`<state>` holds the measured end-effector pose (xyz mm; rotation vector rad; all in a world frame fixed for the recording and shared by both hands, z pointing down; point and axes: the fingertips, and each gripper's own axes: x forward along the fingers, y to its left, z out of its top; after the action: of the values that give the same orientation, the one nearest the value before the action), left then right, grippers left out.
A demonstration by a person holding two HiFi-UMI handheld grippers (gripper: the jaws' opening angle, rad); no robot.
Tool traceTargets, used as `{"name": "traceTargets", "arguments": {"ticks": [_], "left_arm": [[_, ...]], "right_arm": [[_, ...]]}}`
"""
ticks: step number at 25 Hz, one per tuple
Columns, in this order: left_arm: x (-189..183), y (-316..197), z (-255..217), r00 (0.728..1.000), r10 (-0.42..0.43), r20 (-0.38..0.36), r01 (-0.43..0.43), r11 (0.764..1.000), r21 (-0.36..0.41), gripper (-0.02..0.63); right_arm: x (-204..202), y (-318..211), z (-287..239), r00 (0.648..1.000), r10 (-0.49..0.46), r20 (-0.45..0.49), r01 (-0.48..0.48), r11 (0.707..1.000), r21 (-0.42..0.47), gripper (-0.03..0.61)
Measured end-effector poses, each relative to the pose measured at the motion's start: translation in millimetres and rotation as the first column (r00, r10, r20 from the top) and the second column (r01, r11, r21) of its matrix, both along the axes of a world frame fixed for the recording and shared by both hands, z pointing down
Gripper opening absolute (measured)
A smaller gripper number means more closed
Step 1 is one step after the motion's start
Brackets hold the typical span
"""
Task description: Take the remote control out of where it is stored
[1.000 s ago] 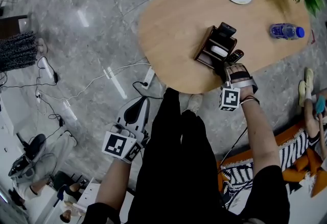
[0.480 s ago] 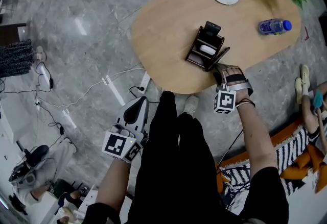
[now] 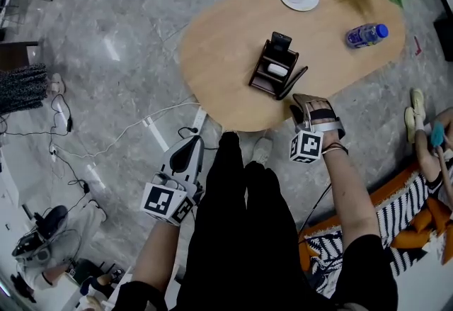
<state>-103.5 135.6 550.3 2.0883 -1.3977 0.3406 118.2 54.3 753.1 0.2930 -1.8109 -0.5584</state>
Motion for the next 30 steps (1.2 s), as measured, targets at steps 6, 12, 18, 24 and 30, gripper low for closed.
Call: {"name": "traceTargets", "arguments": {"ticks": [6,12,18,24,30], "left_arm": [[13.7,-12.0,-28.1,1.000,0.022,0.000,-0.022,0.998,0.056,0.006],[35.7,-25.4,-67.0,0.997,0.076,0.001,-0.075,0.990,0.116,0.006],[55.2,-52.6,-114.2,0.993,0.118,0.012,-0.118,0.972,0.202,0.006],[74.1,-65.2,-148.1,0.987,0.161,0.031,-0.163,0.956,0.246,0.006],[83.3,-71.6,-152.5,0.985,0.171,0.015,-0.169,0.951,0.260,0.006]], "right_arm": [[10.1,-5.8,-63.6,0.962,0.214,0.169,-0.213,0.977,-0.024,0.184],[22.4,-7.2,-133.2,0.927,0.277,0.253,-0.290,0.957,0.017,0.184],[45.2,-17.0,-216.1,0.798,0.429,0.423,-0.472,0.882,-0.005,0.158],[63.0,-15.6,-292.1,0.632,0.508,0.586,-0.605,0.795,-0.037,0.084],[80.6,-6.6,-327.9,0.251,0.639,0.727,-0.706,0.634,-0.314,0.025]]}}
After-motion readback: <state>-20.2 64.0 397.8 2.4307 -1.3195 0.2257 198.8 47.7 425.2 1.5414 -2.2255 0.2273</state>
